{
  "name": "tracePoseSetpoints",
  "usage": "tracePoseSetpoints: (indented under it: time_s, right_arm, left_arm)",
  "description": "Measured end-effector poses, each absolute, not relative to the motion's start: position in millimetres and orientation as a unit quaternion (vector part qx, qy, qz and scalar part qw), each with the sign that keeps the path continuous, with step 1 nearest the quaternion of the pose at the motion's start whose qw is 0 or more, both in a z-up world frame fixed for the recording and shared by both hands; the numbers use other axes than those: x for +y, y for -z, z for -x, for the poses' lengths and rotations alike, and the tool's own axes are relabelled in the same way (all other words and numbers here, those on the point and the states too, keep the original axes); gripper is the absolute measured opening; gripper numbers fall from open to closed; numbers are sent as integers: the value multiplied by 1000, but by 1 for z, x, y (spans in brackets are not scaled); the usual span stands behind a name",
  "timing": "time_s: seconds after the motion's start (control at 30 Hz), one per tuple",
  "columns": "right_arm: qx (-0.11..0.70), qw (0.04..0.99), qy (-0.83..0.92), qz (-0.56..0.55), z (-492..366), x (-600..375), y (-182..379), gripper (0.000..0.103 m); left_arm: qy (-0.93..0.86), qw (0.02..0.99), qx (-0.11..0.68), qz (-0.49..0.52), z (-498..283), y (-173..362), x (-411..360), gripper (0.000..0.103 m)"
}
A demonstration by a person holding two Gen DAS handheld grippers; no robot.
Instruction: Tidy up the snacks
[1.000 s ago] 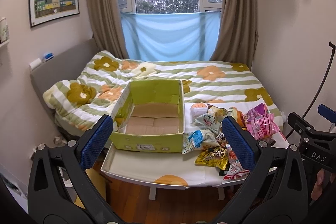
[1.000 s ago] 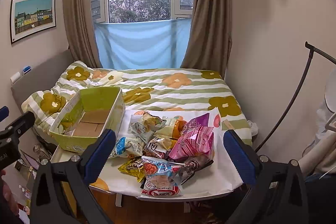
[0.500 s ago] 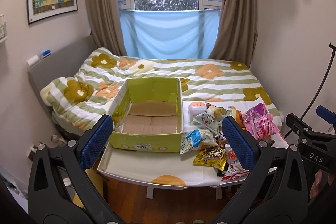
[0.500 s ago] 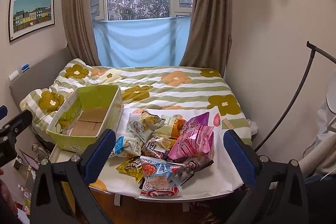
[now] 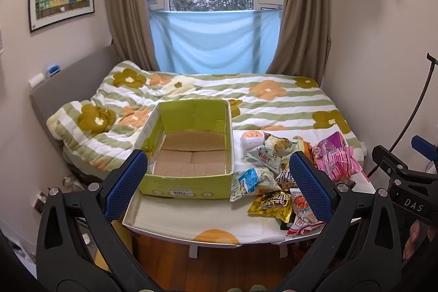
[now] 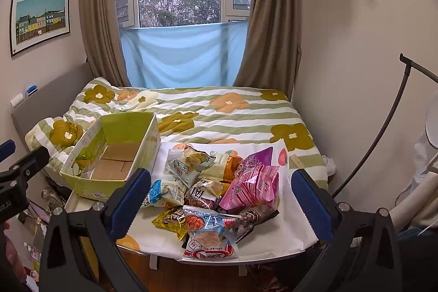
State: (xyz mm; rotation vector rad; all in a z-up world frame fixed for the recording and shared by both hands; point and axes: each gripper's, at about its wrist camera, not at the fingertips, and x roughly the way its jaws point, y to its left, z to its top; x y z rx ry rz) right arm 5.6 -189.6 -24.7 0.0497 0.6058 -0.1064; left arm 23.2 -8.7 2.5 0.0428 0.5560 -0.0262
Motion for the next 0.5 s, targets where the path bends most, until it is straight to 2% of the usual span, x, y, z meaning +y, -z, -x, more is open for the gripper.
tracePoseSetpoints:
  time_s: [0.5]
  right_arm:
    - [297,953,50,-27,-8,-190,22,102]
  left_arm:
    - [21,961,277,-17,-27,-3,-8,103]
